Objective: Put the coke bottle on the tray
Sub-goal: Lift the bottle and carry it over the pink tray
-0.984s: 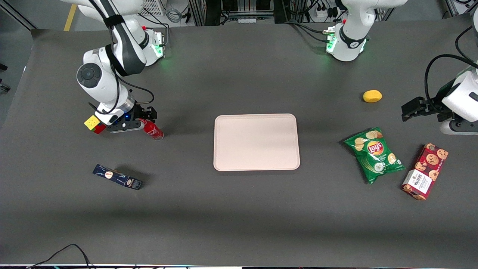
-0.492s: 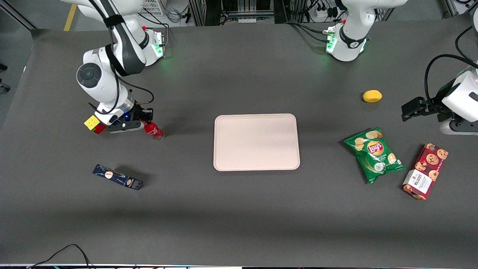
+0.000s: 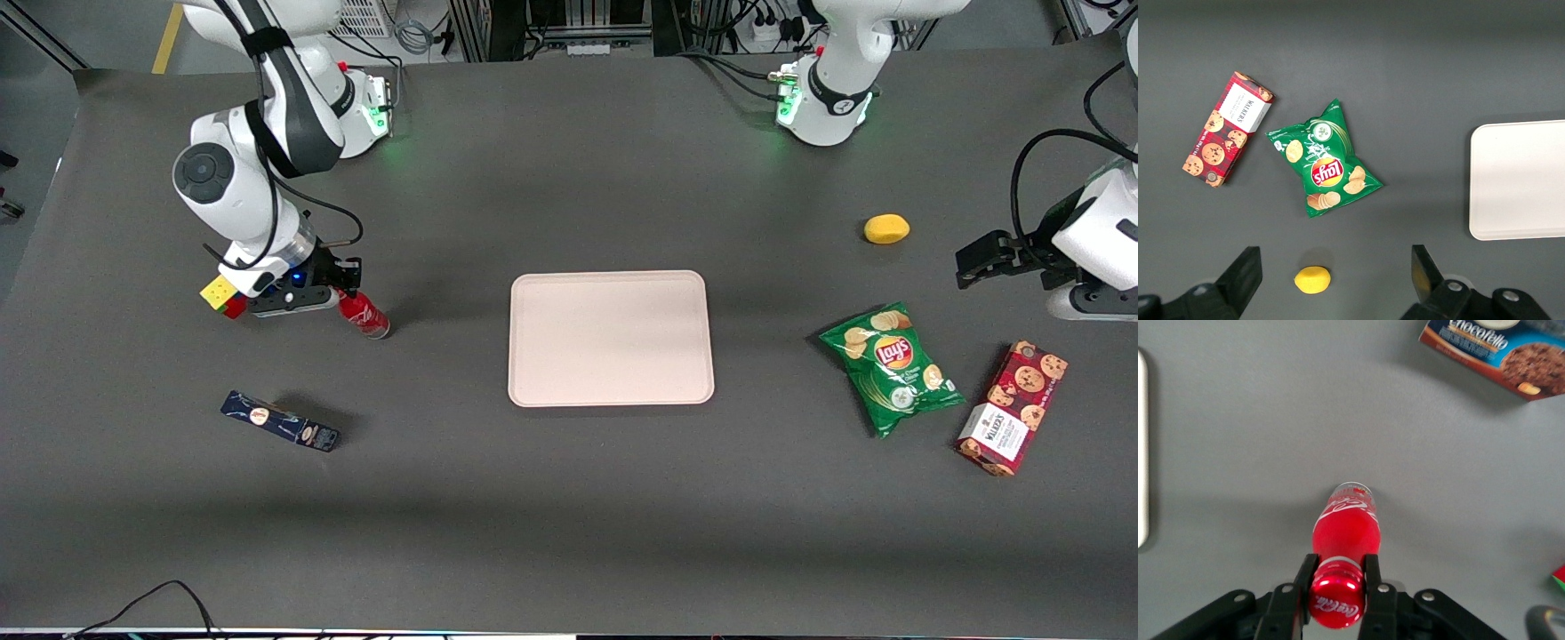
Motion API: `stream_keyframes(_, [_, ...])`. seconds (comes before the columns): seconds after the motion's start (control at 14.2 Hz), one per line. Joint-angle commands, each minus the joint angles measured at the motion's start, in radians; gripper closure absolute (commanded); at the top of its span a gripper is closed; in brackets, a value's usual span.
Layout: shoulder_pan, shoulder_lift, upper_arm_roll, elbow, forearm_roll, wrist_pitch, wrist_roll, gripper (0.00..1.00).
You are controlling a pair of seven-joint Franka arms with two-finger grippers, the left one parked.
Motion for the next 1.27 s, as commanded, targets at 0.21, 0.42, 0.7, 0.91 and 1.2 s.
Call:
stream_keyframes(0.21, [0.000, -0.012, 0.033, 0.414, 0.001, -0.406, 0.020, 1.00])
stream_keyframes(0.42, [0.001, 0.021, 0.057, 0.573, 0.006, -0.493, 0.054, 1.00])
stream_keyframes(0.7, [0.026, 0.144, 0.135, 0.807, 0.011, -0.607, 0.219, 1.00])
stream_keyframes(0.91, [0.086, 0.239, 0.157, 0.917, 0.009, -0.615, 0.344, 1.00])
stream_keyframes(1.2, [0.197, 0.397, 0.163, 1.048, -0.002, -0.613, 0.498, 1.00])
